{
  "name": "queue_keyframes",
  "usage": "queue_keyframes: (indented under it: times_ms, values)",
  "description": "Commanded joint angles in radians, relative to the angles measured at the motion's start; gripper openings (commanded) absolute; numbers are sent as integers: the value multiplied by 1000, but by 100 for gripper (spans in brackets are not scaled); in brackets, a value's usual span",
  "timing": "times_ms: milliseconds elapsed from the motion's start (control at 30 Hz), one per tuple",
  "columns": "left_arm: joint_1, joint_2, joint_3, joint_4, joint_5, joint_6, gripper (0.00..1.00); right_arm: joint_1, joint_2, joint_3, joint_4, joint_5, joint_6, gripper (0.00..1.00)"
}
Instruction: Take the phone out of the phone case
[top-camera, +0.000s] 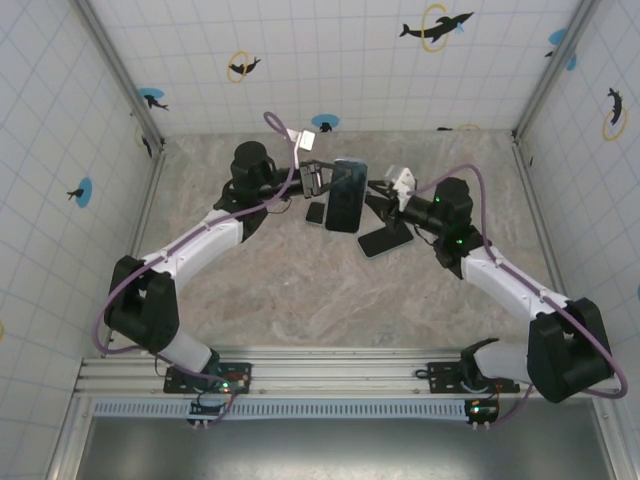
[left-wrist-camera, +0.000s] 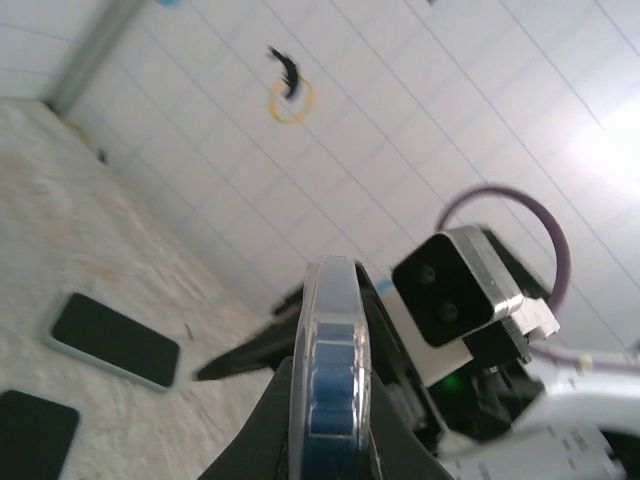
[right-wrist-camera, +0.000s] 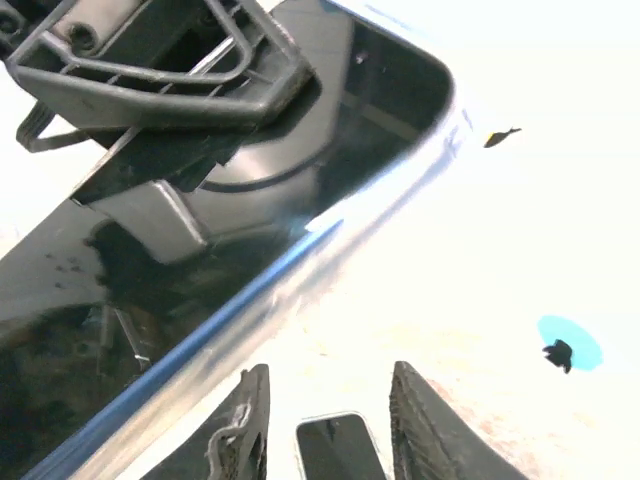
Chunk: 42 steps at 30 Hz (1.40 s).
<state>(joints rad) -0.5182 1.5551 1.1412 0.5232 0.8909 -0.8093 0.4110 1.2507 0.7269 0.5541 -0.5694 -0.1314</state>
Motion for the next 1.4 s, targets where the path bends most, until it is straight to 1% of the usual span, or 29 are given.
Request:
queue_keyframes:
  times_ms: [0, 33, 100, 133, 200, 233, 367, 500, 700, 1000, 1267, 1367]
  values:
    - [3, -49, -13, 71, -183, -112, 0, -31, -46, -68, 149, 1, 305, 41]
    - [4, -54, -19, 75, -206, -123, 0, -37, -51, -83, 160, 4, 364, 42]
    - [-3, -62, -30, 71, -274, -169, 0, -43, -66, -141, 231, 27, 525, 48]
    - [-3, -63, -37, 82, -288, -194, 0, -44, -72, -166, 259, 54, 597, 50]
    - [-9, -66, -62, 117, -325, -260, 0, -43, -85, -211, 321, 57, 713, 52]
    - [-11, -68, -76, 136, -336, -286, 0, -40, -91, -219, 319, 77, 756, 53]
    - [-25, -73, -122, 188, -371, -355, 0, -31, -103, -230, 265, 108, 864, 52]
    - [-35, -76, -149, 222, -394, -389, 0, -11, -88, -250, 292, 113, 949, 50]
    - [-46, -70, -156, 245, -400, -410, 0, 8, -66, -267, 308, 109, 983, 46]
    - [-50, -83, -156, 230, -421, -395, 0, 27, -53, -276, 373, 72, 1028, 44]
    - [-61, -90, -185, 243, -456, -400, 0, 48, -42, -282, 378, 54, 1049, 43]
    - [-65, -92, -198, 271, -474, -424, 0, 55, -36, -281, 372, 48, 1050, 43]
